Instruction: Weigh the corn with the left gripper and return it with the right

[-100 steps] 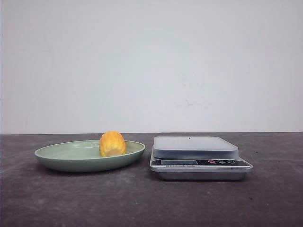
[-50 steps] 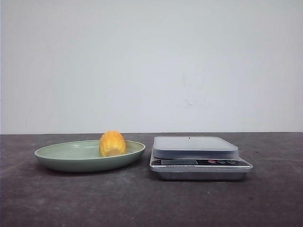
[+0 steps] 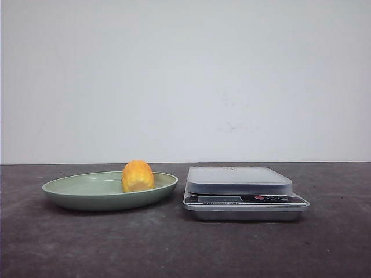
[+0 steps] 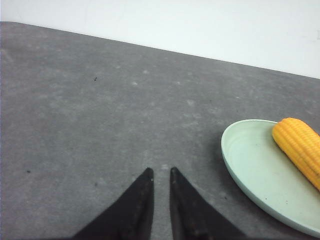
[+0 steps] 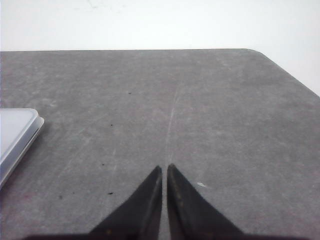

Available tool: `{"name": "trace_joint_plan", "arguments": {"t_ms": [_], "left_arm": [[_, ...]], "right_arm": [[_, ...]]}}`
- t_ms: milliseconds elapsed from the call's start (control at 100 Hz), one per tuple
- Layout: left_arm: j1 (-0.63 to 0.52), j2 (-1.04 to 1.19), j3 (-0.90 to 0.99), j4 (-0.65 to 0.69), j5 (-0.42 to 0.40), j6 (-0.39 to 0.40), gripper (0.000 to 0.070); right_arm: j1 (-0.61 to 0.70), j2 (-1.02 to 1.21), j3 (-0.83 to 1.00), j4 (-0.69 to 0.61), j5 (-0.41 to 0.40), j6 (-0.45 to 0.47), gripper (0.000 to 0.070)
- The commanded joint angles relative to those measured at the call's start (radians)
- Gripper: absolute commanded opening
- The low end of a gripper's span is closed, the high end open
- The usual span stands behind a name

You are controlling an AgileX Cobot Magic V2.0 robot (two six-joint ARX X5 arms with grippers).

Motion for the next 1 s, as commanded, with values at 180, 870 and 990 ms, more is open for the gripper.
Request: {"name": "trace_joint_plan", "arguments": {"t_ms": [180, 870, 990], "left_arm": [[0.002, 0.000, -0.016, 0.047, -0.001, 0.002, 0.0018], [0.001, 0.274, 0.345, 0.119, 0.081, -0.237, 0.0013], [0.001, 0.419, 0.509, 0.094, 0.150, -0.221, 0.0096]], "right_arm": [[-0.001, -0.001, -0.004, 0.004, 0.001, 0.018, 0.0012], [0.000, 0.246, 0.406, -0.145, -0.079, 0.243, 0.0003], [0.000, 0.357, 0.551, -0.161, -0.139, 0.243, 0.0006]]}}
